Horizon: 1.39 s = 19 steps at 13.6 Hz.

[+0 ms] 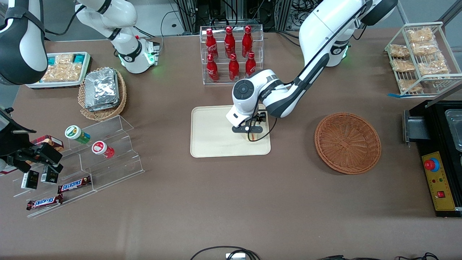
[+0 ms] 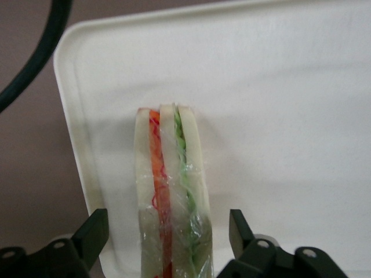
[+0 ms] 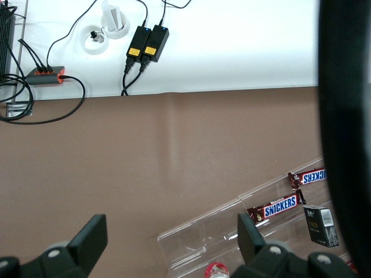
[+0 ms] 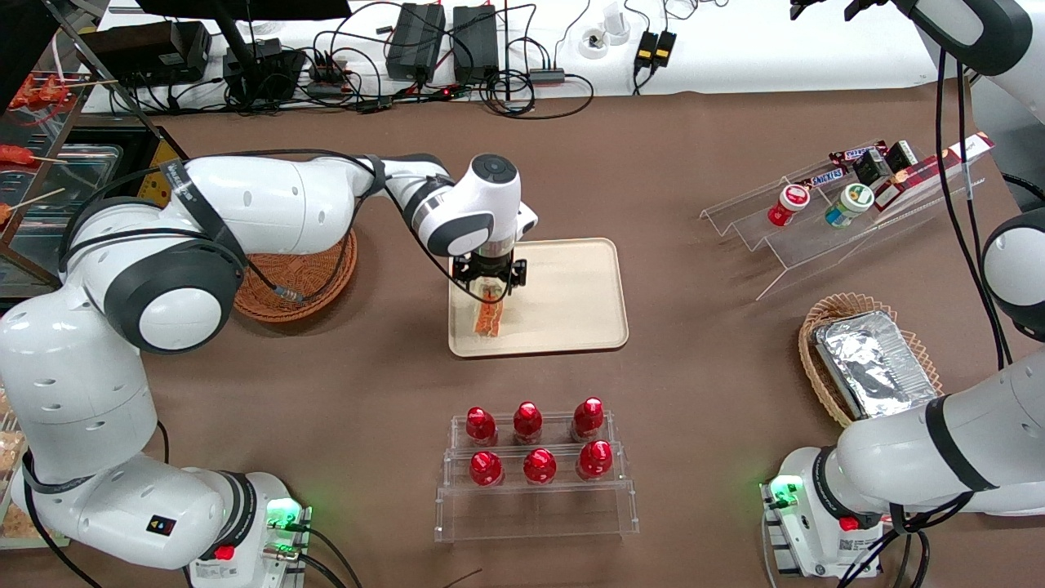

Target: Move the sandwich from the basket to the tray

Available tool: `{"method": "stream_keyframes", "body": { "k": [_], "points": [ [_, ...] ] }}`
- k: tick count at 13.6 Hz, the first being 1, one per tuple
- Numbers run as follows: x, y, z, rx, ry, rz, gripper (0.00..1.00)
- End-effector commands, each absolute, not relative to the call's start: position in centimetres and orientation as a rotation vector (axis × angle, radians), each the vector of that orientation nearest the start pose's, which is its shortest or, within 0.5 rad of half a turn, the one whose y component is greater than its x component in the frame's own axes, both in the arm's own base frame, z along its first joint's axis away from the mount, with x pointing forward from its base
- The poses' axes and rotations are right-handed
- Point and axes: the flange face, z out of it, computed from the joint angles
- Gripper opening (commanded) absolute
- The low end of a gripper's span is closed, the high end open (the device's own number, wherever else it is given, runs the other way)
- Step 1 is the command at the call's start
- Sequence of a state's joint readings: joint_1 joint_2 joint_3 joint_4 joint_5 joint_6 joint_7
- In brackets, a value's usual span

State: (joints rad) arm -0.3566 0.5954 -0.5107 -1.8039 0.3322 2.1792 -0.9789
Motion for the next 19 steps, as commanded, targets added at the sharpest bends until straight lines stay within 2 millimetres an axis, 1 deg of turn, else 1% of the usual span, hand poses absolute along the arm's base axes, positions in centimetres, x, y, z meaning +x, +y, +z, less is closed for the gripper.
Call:
{"method": "stream_keyframes", "body": {
  "k": [1,3,4,5,6,7,8,9,11,12,14,15,16,18,19],
  "points": [
    [46.4,-46.3,28.2,-3.022,-0.097,0.098,0.99],
    [47.8,-46.4,30.2,-3.015,-0.225,0.072,0.99],
    [48.3,-46.2,30.9,-3.011,-0.298,0.057,0.99],
    [49.4,-45.4,32.1,-3.007,-0.397,0.029,0.99],
    [50.8,-43.9,33.0,-3.001,-0.483,0.013,1.0],
    [51.8,-42.7,34.7,-3.005,-0.518,-0.022,1.0],
    [52.4,-41.4,35.8,-2.993,-0.545,-0.036,1.0],
    [53.2,-39.7,36.6,-2.964,-0.569,-0.028,0.99],
    [53.6,-38.2,38.3,-2.938,-0.597,-0.044,1.0],
    [54.4,-36.8,38.9,-2.927,-0.632,-0.049,1.0],
    [55.2,-34.8,40.9,-2.914,-0.682,-0.08,1.0],
    [55.7,-33.7,41.5,-2.902,-0.707,-0.083,1.0],
    [56.0,-33.0,42.0,-2.9,-0.727,-0.093,1.0],
    [56.0,-32.3,42.9,-2.898,-0.688,-0.091,1.0],
    [56.3,-31.4,42.8,-2.884,-0.683,-0.07,1.0]
  ]
}}
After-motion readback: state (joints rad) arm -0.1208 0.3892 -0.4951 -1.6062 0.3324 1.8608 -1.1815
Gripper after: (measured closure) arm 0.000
